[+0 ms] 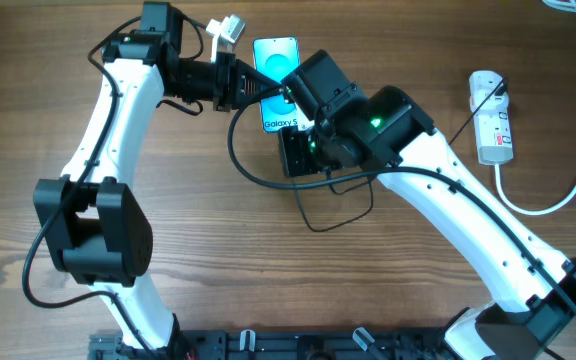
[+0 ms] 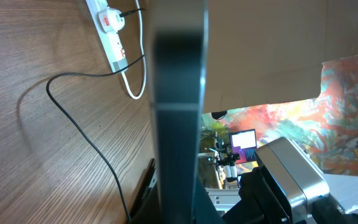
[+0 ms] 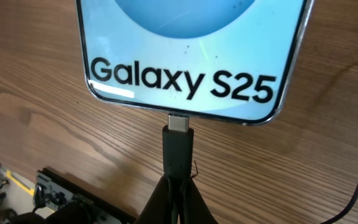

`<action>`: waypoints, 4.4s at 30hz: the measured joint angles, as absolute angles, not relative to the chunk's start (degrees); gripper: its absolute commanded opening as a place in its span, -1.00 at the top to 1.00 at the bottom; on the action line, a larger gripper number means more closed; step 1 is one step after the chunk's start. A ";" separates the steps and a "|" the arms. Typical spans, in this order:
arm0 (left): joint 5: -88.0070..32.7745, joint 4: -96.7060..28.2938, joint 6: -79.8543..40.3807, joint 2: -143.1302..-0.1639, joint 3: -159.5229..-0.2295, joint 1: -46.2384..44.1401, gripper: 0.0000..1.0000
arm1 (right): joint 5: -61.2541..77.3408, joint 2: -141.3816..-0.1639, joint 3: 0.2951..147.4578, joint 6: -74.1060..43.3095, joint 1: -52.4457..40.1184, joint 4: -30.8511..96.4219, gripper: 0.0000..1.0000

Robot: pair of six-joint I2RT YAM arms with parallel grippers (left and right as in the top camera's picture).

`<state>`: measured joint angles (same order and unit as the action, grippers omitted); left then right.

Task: Plug charger to phone and switch on socket
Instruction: 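Push the USB-C plug into the phone's port with the right gripper, then open the right gripper and pull it back from the plugged phone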

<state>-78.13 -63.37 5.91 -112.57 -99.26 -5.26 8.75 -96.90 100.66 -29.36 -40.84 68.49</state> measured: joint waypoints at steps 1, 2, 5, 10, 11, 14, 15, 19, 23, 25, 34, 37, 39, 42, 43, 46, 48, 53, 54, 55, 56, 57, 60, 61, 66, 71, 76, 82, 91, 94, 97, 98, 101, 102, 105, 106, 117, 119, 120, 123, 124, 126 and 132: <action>-78.15 -63.37 5.91 -112.57 -99.26 -5.26 0.92 | 8.69 -96.90 100.66 -29.39 -40.84 68.49 0.91; -78.15 -63.37 5.91 -112.57 -99.24 -5.26 0.92 | 8.69 -96.90 100.66 -29.54 -40.84 68.47 0.91; -78.15 -63.37 5.91 -112.57 -99.24 -5.26 0.92 | 8.67 -96.90 100.66 -29.56 -40.82 68.47 0.91; -78.15 -63.37 5.91 -112.57 -99.24 -5.26 0.92 | 8.73 -96.90 100.66 -29.56 -40.84 68.47 0.91; -78.15 -63.37 5.91 -112.57 -99.24 -5.26 0.92 | 8.73 -96.90 100.66 -29.56 -40.84 68.47 0.91; -79.20 -63.37 5.93 -112.60 -99.26 -5.26 0.92 | 8.73 -96.90 100.66 -29.56 -40.82 68.47 0.91; -79.46 -63.20 5.93 -112.57 -99.24 -5.26 0.92 | 8.73 -96.90 100.66 -29.56 -40.84 68.47 0.91; -79.35 -62.70 5.93 -112.57 -99.26 -5.26 0.92 | 8.73 -96.90 100.66 -29.58 -40.84 68.49 0.91; -79.35 -62.70 5.93 -112.57 -99.26 -5.26 0.92 | 8.73 -96.90 100.66 -29.56 -40.84 68.29 0.91; -79.35 -62.70 5.93 -112.60 -99.24 -5.26 0.92 | 8.73 -96.90 100.66 -29.58 -40.84 68.20 0.91; -79.35 -62.70 5.93 -112.57 -99.24 -5.26 0.92 | 8.69 -96.90 100.66 -29.56 -40.84 67.59 0.91; -79.35 -62.70 5.93 -112.57 -99.26 -5.26 0.92 | 8.51 -96.90 100.66 -29.56 -40.84 67.59 0.91; -79.35 -62.70 5.93 -112.57 -99.26 -5.26 0.92 | 8.49 -96.90 100.66 -29.56 -40.84 67.55 0.91; -79.35 -62.65 5.93 -112.57 -99.24 -5.23 0.92 | 8.49 -96.90 100.66 -29.58 -40.84 67.46 0.91; -79.35 -62.65 5.93 -112.57 -99.26 -5.23 0.92 | 8.51 -96.90 100.66 -29.61 -40.84 67.44 0.91; -79.35 -62.52 5.93 -112.57 -99.26 -5.23 0.92 | 8.49 -96.90 100.66 -29.78 -40.84 67.33 0.91; -79.35 -62.50 5.93 -112.57 -99.24 -5.23 0.92 | 8.51 -96.90 100.66 -29.78 -40.84 67.22 0.91; -79.31 -62.50 5.96 -112.60 -99.24 -5.17 0.92 | 8.05 -96.90 100.66 -29.80 -40.84 66.32 0.91; -79.29 -62.48 5.96 -112.57 -99.24 -5.15 0.92 | 8.03 -96.90 100.66 -29.80 -40.84 66.30 0.91; -79.26 -62.50 5.96 -112.57 -99.24 -5.15 0.92 | 7.97 -96.90 100.66 -29.78 -40.84 66.30 0.91; -79.20 -62.48 5.93 -112.57 -99.24 -5.15 0.92 | 7.86 -96.90 100.66 -29.80 -40.84 66.28 0.91; -79.18 -62.50 5.93 -112.57 -99.24 -5.15 0.92 | 7.86 -96.90 100.66 -29.78 -40.84 66.28 0.91; -79.18 -62.46 5.93 -112.57 -99.26 -5.13 0.92 | 7.84 -96.90 100.64 -29.78 -40.84 65.95 0.91; -79.18 -62.30 5.93 -112.60 -99.24 -5.08 0.92 | 7.81 -96.90 100.64 -29.80 -40.88 65.69 0.91; -79.20 -63.22 5.93 -112.57 -99.26 -4.43 0.92 | 6.96 -96.90 100.53 -29.78 -41.45 64.36 0.91; -79.15 -64.07 5.93 -112.57 -99.26 -3.51 0.92 | 6.87 -96.90 99.94 -28.40 -41.76 62.26 0.91; -78.98 -64.53 6.17 -112.57 -99.44 -2.87 0.92 | 5.67 -96.90 99.57 -26.20 -42.13 60.88 0.91; -78.87 -64.49 6.52 -112.57 -99.81 -2.72 0.92 | 4.82 -96.90 99.35 -23.92 -42.35 60.05 0.88; -77.41 -64.47 6.57 -112.57 -99.98 -2.74 0.92 | 4.58 -96.90 98.80 -23.70 -42.35 59.44 0.88; -77.03 -64.45 6.57 -112.57 -100.03 -2.81 0.92 | 4.43 -96.90 98.80 -23.70 -42.35 59.44 0.88; -76.53 -64.47 7.05 -112.57 -100.03 -2.85 0.92 | 4.43 -96.90 98.80 -23.75 -42.35 59.44 0.87; -76.47 -64.49 7.22 -112.57 -100.03 -2.85 0.92 | 4.40 -96.90 98.80 -23.75 -42.35 59.42 0.87; -75.77 -65.73 7.57 -112.57 -99.94 -3.07 0.92 | 2.70 -96.92 98.87 -23.97 -42.24 54.50 0.82; -75.55 -66.92 7.64 -112.57 -99.59 -4.08 0.92 | 1.43 -97.12 99.85 -23.94 -41.76 51.51 0.77; -75.02 -67.55 7.66 -112.60 -99.35 -7.44 0.92 | -0.51 -97.08 100.55 -23.83 -40.82 50.70 0.49; -74.87 -67.55 7.66 -112.60 -99.35 -8.05 0.92 | -0.97 -97.08 100.55 -24.16 -40.77 50.74 0.40; -69.21 -66.24 7.62 -112.60 -99.31 -7.51 0.92 | -2.02 -96.29 100.55 -27.20 -40.71 59.72 -0.99; -65.89 -66.32 6.98 -112.60 -99.31 -7.53 0.92 | -1.98 -94.76 100.55 -28.64 -40.14 62.02 -0.99; -63.81 -66.54 6.46 -112.60 -99.31 -7.66 0.92 | -2.00 -93.67 100.55 -29.21 -39.62 63.61 -1.00; -57.65 -66.67 4.34 -112.60 -99.29 -8.73 0.92 | -2.00 -89.71 100.57 -30.37 -36.56 68.42 -1.00; -56.31 -66.61 3.84 -112.68 -99.29 -9.41 0.92 | -2.00 -88.53 100.57 -30.44 -35.27 70.52 -0.99; -55.20 -66.13 3.46 -113.10 -99.29 -10.63 0.92 | -2.02 -87.02 100.66 -30.63 -33.23 73.97 -0.99; -51.94 -58.98 1.56 -120.27 -99.26 -15.75 0.92 | -2.20 -85.82 100.66 -30.89 -31.18 83.74 -0.99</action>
